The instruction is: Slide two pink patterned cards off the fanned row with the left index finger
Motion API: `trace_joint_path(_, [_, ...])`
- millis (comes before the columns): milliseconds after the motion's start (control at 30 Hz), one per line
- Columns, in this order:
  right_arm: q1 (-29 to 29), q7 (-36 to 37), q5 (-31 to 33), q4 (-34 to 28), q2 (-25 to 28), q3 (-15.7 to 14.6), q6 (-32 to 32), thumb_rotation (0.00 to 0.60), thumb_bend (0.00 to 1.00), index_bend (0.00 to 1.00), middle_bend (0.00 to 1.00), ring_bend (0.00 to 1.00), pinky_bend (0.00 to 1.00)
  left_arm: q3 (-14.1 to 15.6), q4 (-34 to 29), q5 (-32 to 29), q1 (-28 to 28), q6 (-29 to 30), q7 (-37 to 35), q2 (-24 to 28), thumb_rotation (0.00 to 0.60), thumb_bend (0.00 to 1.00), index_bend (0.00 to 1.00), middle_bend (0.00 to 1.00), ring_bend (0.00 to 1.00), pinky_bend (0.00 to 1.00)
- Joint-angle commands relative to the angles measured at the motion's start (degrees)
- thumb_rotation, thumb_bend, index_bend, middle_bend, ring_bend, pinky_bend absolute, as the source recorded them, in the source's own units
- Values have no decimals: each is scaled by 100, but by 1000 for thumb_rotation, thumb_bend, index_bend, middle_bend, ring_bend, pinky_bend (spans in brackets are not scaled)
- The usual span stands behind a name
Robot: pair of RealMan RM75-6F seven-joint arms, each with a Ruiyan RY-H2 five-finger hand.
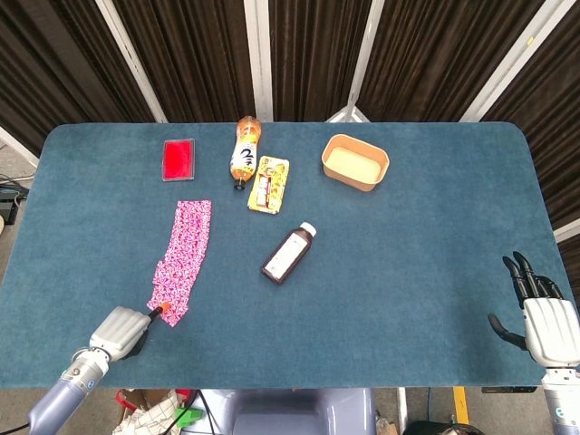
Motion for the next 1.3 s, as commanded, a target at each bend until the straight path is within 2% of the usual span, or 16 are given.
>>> trace_joint_path(33, [3,16,-1,-6,8,-2,-11,600,300,0,50,249,239,82,-125,44,24,83,77,75,600,1000,131,891,833,768])
trace_joint_path(400, [-15,84,-4,5,22,0,15,600,300,0,50,249,239,350,-554,-362,37,215,592,276,600,1000,142,891,834,770])
trace_joint_path(633, [-4,99,-12,17,14,-1,-2,600,301,0,50,249,239,330,-497,38,143,522,352,267,600,1000,142,891,834,770])
trace_joint_path(867, [6,79,-18,8,6,-10,-26,600,300,0,50,249,239,511,-611,101,142,374,291,433,600,1000,143,891,834,770])
trace_joint_path(1133, [-3,99,-19,0,8,-10,-11,600,300,0,50,249,239,318,-353,242,212,697,225,243,600,1000,143,890,834,770])
trace_joint_path(1300, [5,99,-32,-7,3,-16,-25,600,300,0,50,249,239,242,-156,321,207,692,47,142,600,1000,143,890,834,770])
